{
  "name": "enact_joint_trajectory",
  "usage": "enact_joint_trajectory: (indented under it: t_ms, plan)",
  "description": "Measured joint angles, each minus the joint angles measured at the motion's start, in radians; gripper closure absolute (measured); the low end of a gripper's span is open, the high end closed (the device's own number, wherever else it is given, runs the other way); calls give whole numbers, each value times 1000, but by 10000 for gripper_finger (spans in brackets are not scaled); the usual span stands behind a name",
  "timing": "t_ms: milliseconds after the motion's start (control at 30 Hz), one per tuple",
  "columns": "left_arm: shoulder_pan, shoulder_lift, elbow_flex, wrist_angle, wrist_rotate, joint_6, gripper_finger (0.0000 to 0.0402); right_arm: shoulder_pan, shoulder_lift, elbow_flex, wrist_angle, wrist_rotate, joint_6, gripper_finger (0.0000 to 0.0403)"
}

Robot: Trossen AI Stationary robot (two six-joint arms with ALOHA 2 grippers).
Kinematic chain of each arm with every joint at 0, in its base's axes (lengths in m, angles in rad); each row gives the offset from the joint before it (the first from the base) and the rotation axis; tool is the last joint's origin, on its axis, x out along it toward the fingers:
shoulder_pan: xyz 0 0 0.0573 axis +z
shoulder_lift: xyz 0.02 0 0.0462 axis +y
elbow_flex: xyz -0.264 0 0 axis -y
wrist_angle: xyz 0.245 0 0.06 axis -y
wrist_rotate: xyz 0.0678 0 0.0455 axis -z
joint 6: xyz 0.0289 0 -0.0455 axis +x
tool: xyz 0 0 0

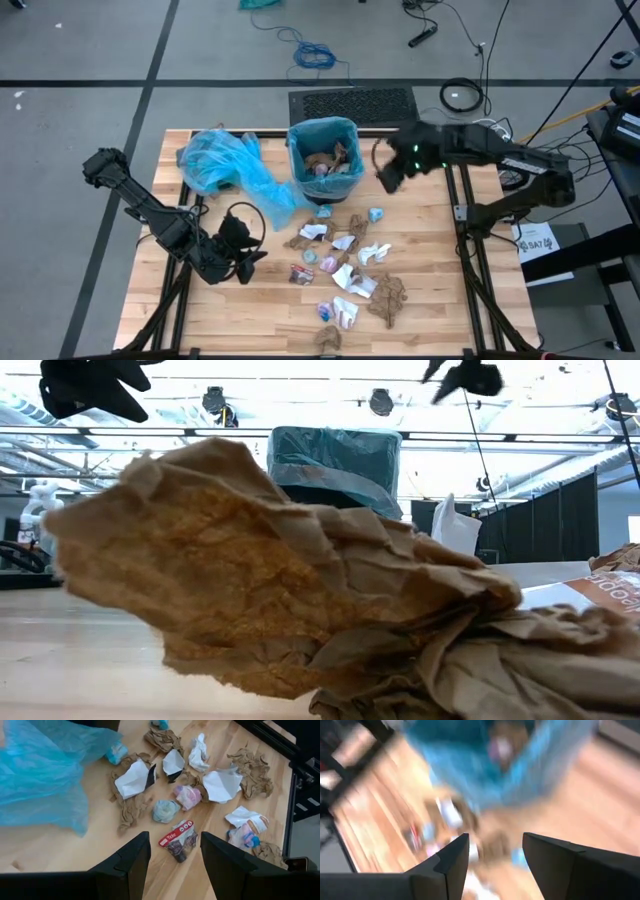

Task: Place trash/remove bag and relplace
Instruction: Put the white paper into the trash bin

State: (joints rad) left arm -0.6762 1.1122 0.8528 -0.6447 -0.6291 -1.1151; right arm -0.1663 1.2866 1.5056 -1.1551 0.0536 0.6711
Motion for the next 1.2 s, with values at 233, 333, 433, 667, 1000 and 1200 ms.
enact_joint_trajectory:
  t_ms: [233, 333, 433, 667, 1000, 1200]
  plan:
    - [0, 0, 0, 1, 24, 31, 224, 196, 2, -184, -26, -6, 315, 232]
    - [0, 0, 0, 1, 24, 31, 224, 259, 2, -299, 89, -19, 418, 232]
    - [0, 0, 0, 1, 36, 30, 224, 306, 4, -423, 252, -63, 510, 232]
    - [0, 0, 0, 1, 78, 31, 224, 391, 51, -644, 528, -55, 656, 232]
    - [0, 0, 0, 2, 103, 39, 224, 426, 287, -702, 727, -50, 651, 232]
    - [0, 0, 0, 4, 132, 83, 224, 432, 408, -688, 774, -32, 683, 302]
